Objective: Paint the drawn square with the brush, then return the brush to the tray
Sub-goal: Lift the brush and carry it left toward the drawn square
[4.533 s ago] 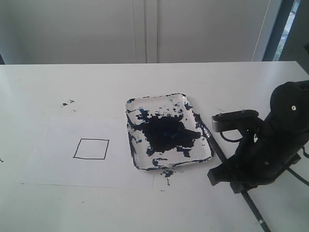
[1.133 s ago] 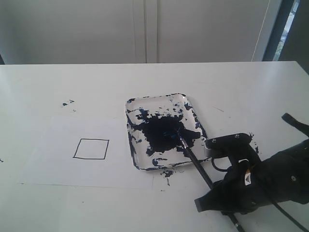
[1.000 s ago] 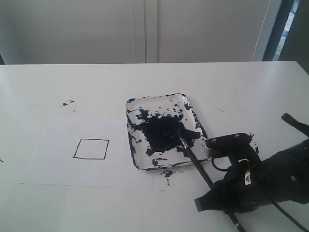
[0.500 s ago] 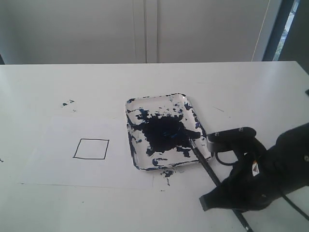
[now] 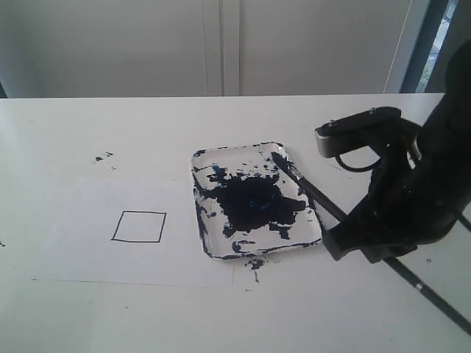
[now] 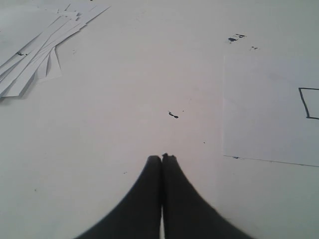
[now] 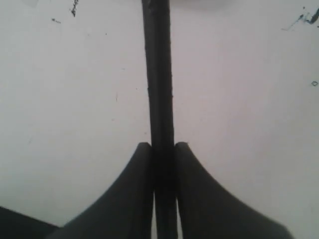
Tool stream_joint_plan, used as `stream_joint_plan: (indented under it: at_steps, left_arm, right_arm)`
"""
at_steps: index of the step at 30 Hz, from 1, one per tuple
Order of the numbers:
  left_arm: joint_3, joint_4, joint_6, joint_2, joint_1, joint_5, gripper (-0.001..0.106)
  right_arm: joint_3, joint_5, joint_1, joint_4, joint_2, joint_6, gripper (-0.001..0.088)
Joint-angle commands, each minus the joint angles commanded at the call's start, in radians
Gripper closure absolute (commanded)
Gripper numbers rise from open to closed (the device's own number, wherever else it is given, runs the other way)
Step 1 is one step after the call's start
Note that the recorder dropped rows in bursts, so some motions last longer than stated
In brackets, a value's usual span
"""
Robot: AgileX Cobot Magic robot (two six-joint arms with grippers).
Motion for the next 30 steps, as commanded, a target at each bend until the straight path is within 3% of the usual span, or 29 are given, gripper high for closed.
stream_joint_plan:
  at_steps: [6,14,20,25,30]
  left_arm:
    - [0.000,0.000,0.000,0.000,0.000,0.000,0.105]
    - [0.000,0.000,0.000,0.000,0.000,0.000,0.105]
    - [0.000,0.000,0.000,0.000,0.000,0.000,0.105]
    - [0.000,0.000,0.000,0.000,0.000,0.000,0.105]
    - [0.000,0.000,0.000,0.000,0.000,0.000,0.105]
  right_arm:
    - [-0.100,0.000,0.000,-0.003,0.003,-0.024,0.0868]
    - [-0.129,0.000,0.003,0.008,0.115,-0.024,0.0868]
    - [-0.138,0.000,0.089,0.008,0.248,-0.026,0.0868]
    - [-0.267,0.000,0.201,0.030,0.424,-0.050,0.0868]
    - [-0.424,0.000,0.260,0.049,0.556,-0.077,0.0868]
